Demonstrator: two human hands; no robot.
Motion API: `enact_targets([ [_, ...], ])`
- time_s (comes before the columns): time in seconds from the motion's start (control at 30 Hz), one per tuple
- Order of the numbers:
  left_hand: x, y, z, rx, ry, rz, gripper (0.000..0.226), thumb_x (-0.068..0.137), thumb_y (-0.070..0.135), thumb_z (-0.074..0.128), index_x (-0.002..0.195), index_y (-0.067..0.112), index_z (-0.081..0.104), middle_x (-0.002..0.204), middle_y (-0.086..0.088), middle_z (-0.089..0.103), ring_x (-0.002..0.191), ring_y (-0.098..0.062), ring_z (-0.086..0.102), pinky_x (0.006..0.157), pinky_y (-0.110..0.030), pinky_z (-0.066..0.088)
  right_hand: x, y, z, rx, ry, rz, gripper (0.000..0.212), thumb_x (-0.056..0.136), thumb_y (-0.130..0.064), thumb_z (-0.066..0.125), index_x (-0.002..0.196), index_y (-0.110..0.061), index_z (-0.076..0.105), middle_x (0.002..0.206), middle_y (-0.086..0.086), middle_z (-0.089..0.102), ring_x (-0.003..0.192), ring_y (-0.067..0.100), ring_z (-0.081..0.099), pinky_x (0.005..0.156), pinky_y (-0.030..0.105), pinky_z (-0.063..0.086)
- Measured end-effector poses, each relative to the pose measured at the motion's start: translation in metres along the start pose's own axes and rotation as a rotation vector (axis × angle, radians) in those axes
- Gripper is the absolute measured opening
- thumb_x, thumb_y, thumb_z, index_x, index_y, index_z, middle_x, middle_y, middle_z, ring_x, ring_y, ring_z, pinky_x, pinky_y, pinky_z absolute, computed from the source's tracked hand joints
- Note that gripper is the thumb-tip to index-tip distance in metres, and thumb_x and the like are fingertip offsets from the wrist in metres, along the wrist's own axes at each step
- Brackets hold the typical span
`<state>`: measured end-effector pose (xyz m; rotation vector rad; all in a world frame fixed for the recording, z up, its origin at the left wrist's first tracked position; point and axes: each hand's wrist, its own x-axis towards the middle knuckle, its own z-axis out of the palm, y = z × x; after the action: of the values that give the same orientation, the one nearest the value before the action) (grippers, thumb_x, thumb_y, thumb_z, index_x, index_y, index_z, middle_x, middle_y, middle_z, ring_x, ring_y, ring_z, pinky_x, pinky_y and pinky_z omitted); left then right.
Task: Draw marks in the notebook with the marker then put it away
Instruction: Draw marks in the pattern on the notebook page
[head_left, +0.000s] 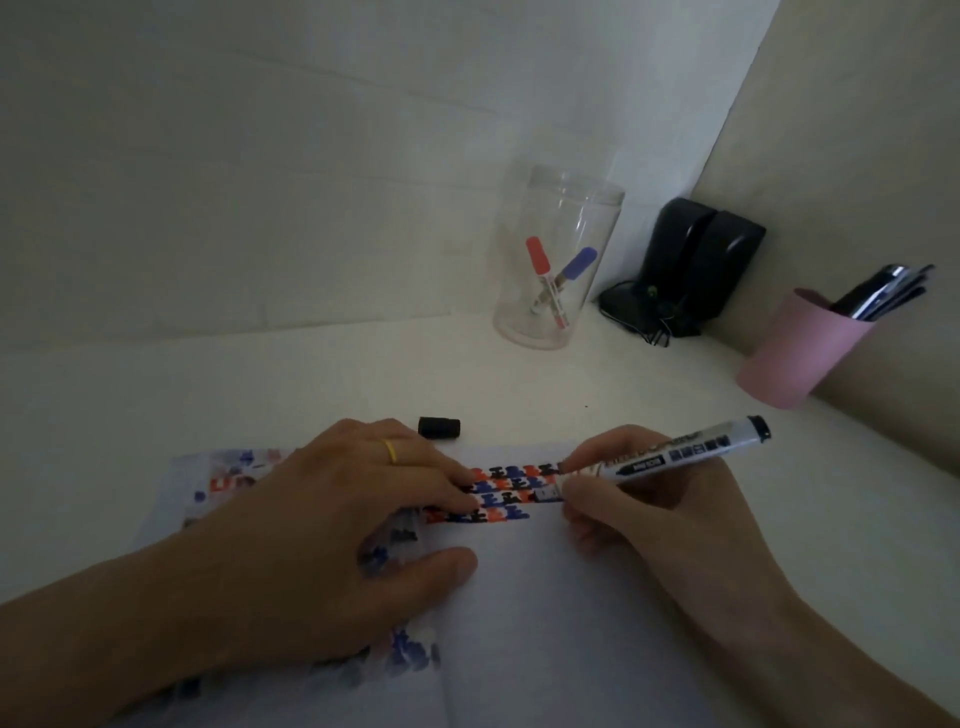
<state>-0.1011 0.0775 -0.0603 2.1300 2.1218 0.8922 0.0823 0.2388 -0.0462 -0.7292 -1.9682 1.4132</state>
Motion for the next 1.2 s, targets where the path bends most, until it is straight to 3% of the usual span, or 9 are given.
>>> enact_targets([
  [0.13, 0.002, -0.001, 0.005, 0.004, 0.024, -0.018, 0.036, 0.082, 0.061, 0.059, 0.108, 0.04, 0.072, 0.115, 0.032, 0.065, 0.111, 0.012, 0.052, 0.094, -0.016, 0.04, 0.0, 0.005, -0.001, -0.069, 0.032, -0.002, 0.008, 0.078, -0.001, 0.076, 0.074, -0.007, 0.075, 0.059, 0.017, 0.071, 0.05, 0.024, 0.064, 0.049, 0.03, 0.056],
  [0.33, 0.0, 0.002, 0.017, -0.038, 0.075, -0.077, 0.03, 0.072, 0.046, 0.068, 0.099, 0.034, 0.074, 0.107, 0.021, 0.069, 0.101, -0.005, 0.062, 0.086, -0.038, 0.053, 0.002, 0.009, -0.001, -0.091, 0.034, 0.009, 0.006, 0.077, -0.005, 0.078, 0.075, -0.01, 0.078, 0.061, 0.012, 0.074, 0.051, 0.02, 0.066, 0.049, 0.026, 0.054],
  [0.57, 0.002, 0.001, 0.005, -0.001, 0.01, -0.035, 0.034, 0.082, 0.057, 0.06, 0.105, 0.038, 0.074, 0.115, 0.028, 0.067, 0.108, 0.008, 0.058, 0.092, -0.023, 0.044, 0.001, 0.008, -0.001, -0.144, 0.024, 0.002, 0.002, 0.075, -0.011, 0.08, 0.076, -0.013, 0.079, 0.065, 0.013, 0.076, 0.056, 0.021, 0.069, 0.053, 0.026, 0.055],
  [0.87, 0.003, 0.001, 0.002, -0.009, -0.002, -0.017, 0.037, 0.082, 0.06, 0.056, 0.107, 0.039, 0.073, 0.117, 0.03, 0.065, 0.108, 0.009, 0.057, 0.093, -0.026, 0.048, 0.002, 0.01, -0.003, -0.134, 0.052, 0.005, 0.003, 0.076, -0.007, 0.078, 0.075, -0.01, 0.078, 0.064, 0.014, 0.075, 0.055, 0.023, 0.069, 0.053, 0.027, 0.057],
  [1.0, 0.002, 0.001, 0.002, -0.002, -0.014, -0.018, 0.037, 0.084, 0.061, 0.054, 0.109, 0.04, 0.072, 0.117, 0.031, 0.065, 0.11, 0.01, 0.056, 0.095, -0.021, 0.044, 0.001, 0.009, -0.003, -0.154, 0.038, -0.012, 0.007, 0.076, -0.005, 0.078, 0.073, -0.012, 0.078, 0.065, 0.015, 0.075, 0.06, 0.034, 0.07, 0.053, 0.029, 0.059],
  [1.2, 0.002, 0.001, 0.002, 0.009, -0.004, -0.012, 0.037, 0.083, 0.06, 0.055, 0.108, 0.039, 0.073, 0.117, 0.031, 0.065, 0.11, 0.009, 0.056, 0.094, -0.026, 0.047, 0.0, 0.009, -0.003, -0.134, 0.027, -0.023, 0.01, 0.077, -0.003, 0.076, 0.072, -0.012, 0.078, 0.064, 0.016, 0.074, 0.055, 0.026, 0.067, 0.052, 0.028, 0.058],
])
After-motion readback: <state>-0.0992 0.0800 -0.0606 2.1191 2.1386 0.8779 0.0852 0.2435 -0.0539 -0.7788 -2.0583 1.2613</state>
